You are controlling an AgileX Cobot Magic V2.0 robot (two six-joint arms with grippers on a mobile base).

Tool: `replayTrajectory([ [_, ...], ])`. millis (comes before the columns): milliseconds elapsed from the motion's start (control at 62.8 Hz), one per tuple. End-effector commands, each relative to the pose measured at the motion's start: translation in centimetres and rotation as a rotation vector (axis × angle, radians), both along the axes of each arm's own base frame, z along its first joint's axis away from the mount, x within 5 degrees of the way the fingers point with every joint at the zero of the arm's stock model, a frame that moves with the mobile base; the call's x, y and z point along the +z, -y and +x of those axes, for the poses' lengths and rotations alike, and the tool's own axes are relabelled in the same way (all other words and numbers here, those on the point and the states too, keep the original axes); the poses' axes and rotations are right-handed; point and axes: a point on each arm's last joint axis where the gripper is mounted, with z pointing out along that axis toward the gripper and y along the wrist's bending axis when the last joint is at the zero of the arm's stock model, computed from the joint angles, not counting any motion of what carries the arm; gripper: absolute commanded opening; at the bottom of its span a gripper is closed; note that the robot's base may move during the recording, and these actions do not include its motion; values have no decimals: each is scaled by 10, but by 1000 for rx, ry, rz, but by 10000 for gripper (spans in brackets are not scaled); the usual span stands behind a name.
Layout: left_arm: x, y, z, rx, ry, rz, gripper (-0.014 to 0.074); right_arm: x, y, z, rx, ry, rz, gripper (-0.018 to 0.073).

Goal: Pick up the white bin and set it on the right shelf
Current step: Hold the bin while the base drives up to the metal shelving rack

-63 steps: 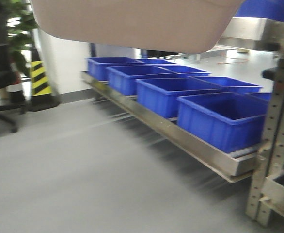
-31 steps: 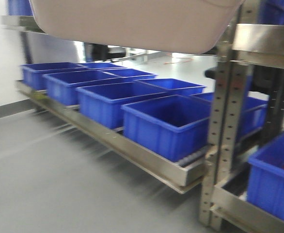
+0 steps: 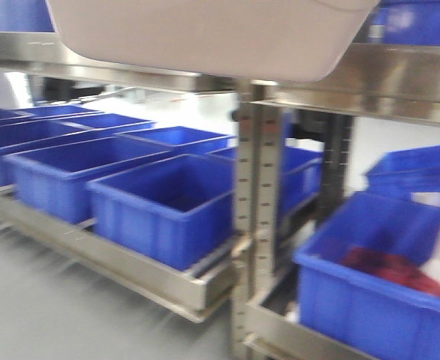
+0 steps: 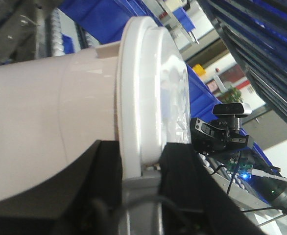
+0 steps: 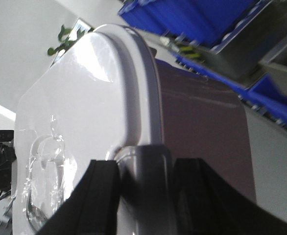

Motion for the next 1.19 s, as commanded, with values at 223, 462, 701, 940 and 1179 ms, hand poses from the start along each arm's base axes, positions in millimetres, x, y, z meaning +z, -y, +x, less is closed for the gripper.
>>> replayTrajectory([
  [223,31,13,-29,-169,78,-81,-126,40,-14,-21,116,148,107,139],
  [462,31,13,-29,-169,78,-81,-126,40,-14,-21,116,148,107,139],
  [701,31,13,-29,-169,78,-81,-126,40,-14,-21,116,148,107,139],
  [940,31,13,-29,-169,78,-81,-126,40,-14,-21,116,148,107,139],
  [1179,31,13,-29,-169,78,-81,-126,40,-14,-21,116,148,107,139],
])
